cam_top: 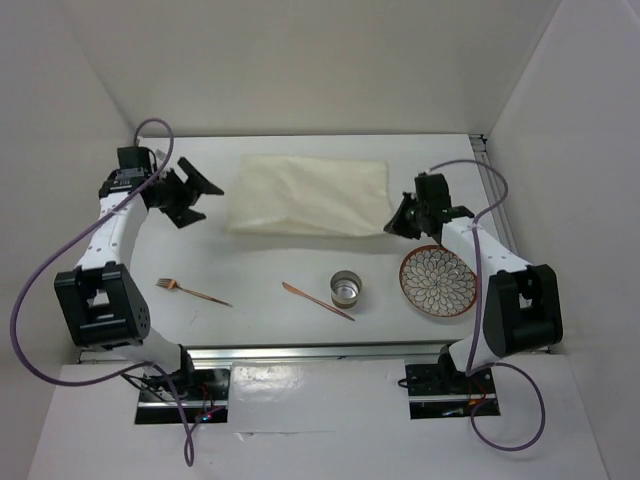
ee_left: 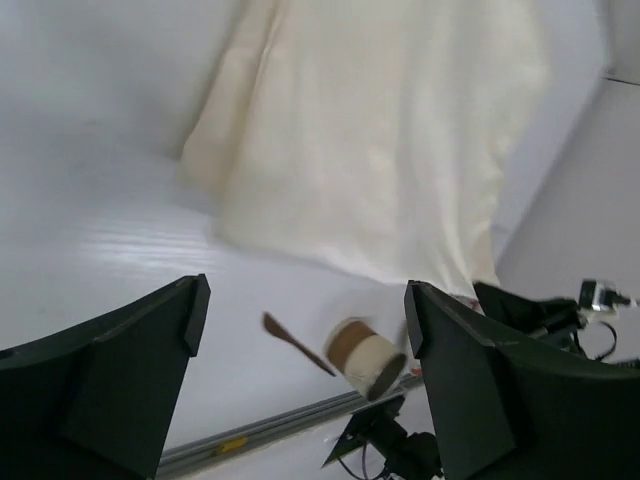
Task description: Set the dinner table for one person
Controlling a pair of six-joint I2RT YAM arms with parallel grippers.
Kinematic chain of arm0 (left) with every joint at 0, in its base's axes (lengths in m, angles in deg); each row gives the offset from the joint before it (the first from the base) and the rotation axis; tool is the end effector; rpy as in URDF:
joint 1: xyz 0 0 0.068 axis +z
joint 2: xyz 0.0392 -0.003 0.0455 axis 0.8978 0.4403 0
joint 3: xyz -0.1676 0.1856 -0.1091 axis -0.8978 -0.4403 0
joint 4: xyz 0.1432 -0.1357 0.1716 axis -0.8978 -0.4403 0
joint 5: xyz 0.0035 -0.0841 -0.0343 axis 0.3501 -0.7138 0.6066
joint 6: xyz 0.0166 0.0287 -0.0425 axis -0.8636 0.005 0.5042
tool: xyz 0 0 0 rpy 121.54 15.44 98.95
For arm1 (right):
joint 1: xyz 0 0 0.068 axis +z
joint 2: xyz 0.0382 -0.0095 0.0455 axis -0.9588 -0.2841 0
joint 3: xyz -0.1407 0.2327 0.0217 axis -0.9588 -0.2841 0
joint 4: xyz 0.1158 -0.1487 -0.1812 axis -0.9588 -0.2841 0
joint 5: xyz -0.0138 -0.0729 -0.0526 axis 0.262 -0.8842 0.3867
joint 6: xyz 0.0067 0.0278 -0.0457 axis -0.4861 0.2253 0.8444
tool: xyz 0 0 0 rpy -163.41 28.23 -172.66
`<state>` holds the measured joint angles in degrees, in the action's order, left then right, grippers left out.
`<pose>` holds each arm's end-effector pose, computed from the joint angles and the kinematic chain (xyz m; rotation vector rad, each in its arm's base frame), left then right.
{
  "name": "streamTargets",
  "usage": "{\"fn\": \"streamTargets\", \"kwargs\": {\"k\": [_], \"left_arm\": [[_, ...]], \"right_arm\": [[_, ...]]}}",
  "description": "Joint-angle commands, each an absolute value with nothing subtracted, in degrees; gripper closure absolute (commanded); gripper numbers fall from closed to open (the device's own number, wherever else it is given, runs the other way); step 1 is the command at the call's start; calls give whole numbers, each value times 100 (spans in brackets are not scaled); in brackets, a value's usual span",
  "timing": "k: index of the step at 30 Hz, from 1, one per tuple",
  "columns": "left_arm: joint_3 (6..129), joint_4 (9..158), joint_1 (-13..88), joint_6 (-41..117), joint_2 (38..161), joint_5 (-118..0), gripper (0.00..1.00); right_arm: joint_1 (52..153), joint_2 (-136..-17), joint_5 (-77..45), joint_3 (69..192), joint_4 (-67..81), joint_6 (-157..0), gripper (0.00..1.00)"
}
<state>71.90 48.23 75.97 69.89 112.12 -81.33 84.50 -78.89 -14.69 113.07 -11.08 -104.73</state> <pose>0.3322 0.0526 0.3154 -0.8597 2.2259 -0.8926 0.3090 0.0658 0.2485 0.3775 2.3693 0.5548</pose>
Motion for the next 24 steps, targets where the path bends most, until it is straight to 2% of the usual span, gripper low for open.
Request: {"fn": "streamTargets", "kwargs": {"k": [1, 3, 4, 7, 8, 10, 11, 12, 14, 15, 16, 17, 19, 24], "left_arm": [[7194, 4415, 7653, 6481, 11554, -7060, 2], [7326, 4124, 7653, 6481, 11554, -6736, 9], [7326, 4123, 7653, 6481, 11554, -6655, 18], [7265, 4123, 7539, 6481, 11484, -6575, 35], [7265, 4054, 7417, 6403, 11484, -6514, 50], [7213, 3922, 7189, 6219, 11615, -6287, 64], [7212, 3921, 6935, 6156, 11703, -6285, 70], [7212, 3860, 6811, 6095, 11921, -6285, 71], [7212, 3912, 6451, 6042, 12168, -6355, 65], [7308, 3982, 6336, 6042, 12291, -6355, 58], [7465, 4043, 6222, 6042, 12571, -6286, 37], [7563, 4105, 6142, 6042, 12730, -6372, 30], [7800, 4290, 6001, 6189, 13230, -6451, 21], [8819, 4360, 5826, 6332, 14190, -6435, 13]], "right_arm": [[8378, -7774, -1668, 10818, -1151, -10555, 100], [8378, -7774, -1606, 10763, -1230, -10555, 100], [8378, -7774, -1606, 10703, -1231, -10607, 100], [8378, -7721, -1554, 10588, -1231, -10608, 100], [8378, -7660, -1554, 10588, -1231, -10608, 100], [8378, -7659, -1606, 10588, -1292, -10556, 100], [8378, -7659, -1606, 10640, -1344, -10555, 100], [8378, -7659, -1606, 10693, -1345, -10555, 100], [8378, -7712, -1606, 10754, -1345, -10494, 100], [8378, -7712, -1606, 10755, -1397, -10494, 100], [8378, -7712, -1606, 10755, -1398, -10442, 100], [8378, -7712, -1606, 10807, -1398, -10441, 100], [8378, -7712, -1606, 10807, -1467, -10389, 100], [8378, -7598, -1721, 10807, -1582, -10388, 100]]}}
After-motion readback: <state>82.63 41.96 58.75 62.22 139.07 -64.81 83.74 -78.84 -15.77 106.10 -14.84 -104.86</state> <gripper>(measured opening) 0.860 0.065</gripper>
